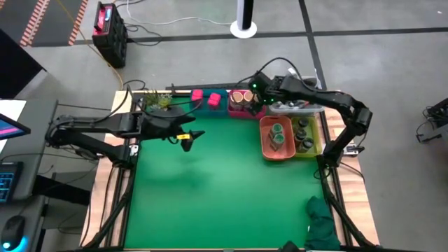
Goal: Sort spices by type
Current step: Put the brown seasoning bottle into the red bin, then return to Home Position
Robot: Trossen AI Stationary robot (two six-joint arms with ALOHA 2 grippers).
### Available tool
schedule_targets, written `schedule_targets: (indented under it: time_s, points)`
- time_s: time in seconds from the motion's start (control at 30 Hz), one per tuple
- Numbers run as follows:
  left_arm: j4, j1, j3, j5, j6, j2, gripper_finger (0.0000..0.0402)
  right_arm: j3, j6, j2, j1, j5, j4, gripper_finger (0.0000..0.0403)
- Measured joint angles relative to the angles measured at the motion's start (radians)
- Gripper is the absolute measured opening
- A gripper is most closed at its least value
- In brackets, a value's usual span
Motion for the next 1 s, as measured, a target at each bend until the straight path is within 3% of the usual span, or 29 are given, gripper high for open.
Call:
schedule_targets:
  time_s: [0.53, 0.73, 1.0]
  points:
    - [0.008, -0.022, 0.0, -0.002, -0.008, -0.001, 0.033, 0.0, -0.004, 0.162, -0.006, 0.068, 0.091, 0.0302]
    - [0.007, -0.04, 0.001, -0.006, -0.008, -0.001, 0.033, 0.002, 0.016, 0.163, -0.006, 0.05, 0.09, 0.0385]
    - [0.008, -0.04, 0.001, -0.026, -0.002, -0.001, 0.033, 0.03, 0.011, 0.16, -0.007, 0.019, 0.033, 0.0349]
